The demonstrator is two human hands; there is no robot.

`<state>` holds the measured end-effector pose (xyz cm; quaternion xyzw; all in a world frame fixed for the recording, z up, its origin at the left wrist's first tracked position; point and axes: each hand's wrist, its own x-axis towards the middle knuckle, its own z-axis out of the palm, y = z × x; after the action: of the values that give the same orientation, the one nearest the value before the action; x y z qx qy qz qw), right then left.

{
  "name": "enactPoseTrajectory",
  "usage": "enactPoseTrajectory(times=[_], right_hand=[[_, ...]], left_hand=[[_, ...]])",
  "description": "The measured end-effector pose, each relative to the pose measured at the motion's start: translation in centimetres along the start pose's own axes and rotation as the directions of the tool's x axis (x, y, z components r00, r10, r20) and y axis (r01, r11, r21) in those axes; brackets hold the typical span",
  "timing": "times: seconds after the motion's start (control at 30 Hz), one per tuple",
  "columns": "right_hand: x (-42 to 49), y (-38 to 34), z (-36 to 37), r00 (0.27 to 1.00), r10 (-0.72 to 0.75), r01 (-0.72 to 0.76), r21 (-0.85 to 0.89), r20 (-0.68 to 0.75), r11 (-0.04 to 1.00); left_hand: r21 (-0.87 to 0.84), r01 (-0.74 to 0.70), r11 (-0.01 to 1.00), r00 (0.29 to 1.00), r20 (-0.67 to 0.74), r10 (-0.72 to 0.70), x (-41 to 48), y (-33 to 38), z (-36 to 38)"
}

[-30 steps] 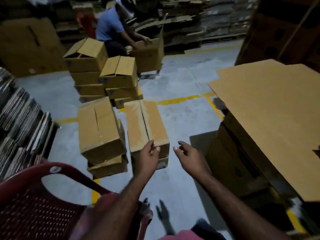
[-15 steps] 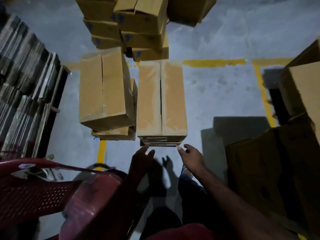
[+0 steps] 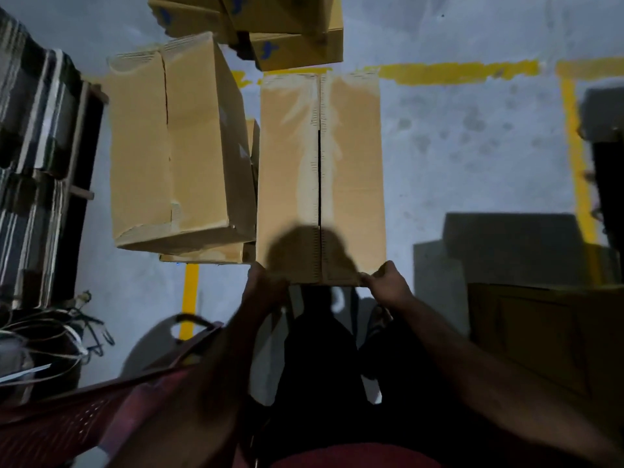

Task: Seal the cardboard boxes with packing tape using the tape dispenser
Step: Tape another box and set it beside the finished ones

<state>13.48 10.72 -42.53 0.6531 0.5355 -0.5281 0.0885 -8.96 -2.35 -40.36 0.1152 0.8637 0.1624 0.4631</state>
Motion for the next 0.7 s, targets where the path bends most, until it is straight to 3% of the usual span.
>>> enactPoseTrajectory(times=[0.1, 0.2, 0.33, 0.47, 0.57, 0.7], right_hand=[[0.6, -0.9, -0.1, 1.000, -0.008, 0.008, 0.000, -0.009, 1.000], [-0.9, -2.2, -2.2, 0.995, -0.030, 0.033, 0.025, -0.100, 0.999], [-3.6, -6.6, -7.7, 0.961, -0.170, 0.213, 0.190, -0.219, 0.958], [-6.8, -14.2, -14.4, 0.930, -0.296, 0.360, 0.373, -0.220, 0.855], [-8.3, -17.8, -17.6, 0.903, -0.354, 0.422, 0.342, -0.244, 0.840], [-11.8, -19.6, -19.8, 0.845, -0.425, 0.493, 0.162, -0.325, 0.855]], left_hand=[[0.003, -0.038, 0.999, 0.999, 0.026, 0.038, 1.2, 0.9, 0.1], [-0.101, -0.102, 0.990, 0.994, -0.055, 0.097, -0.6, 2.5, -1.9], [-0.207, -0.211, 0.955, 0.972, -0.150, 0.182, -1.7, 7.1, -6.5], [-0.253, -0.327, 0.910, 0.931, -0.254, 0.264, -2.7, 15.3, -10.9], [-0.229, -0.431, 0.873, 0.880, -0.319, 0.351, -7.3, 21.1, -13.0], [-0.126, -0.485, 0.866, 0.838, -0.352, 0.418, -11.1, 24.6, -14.0]])
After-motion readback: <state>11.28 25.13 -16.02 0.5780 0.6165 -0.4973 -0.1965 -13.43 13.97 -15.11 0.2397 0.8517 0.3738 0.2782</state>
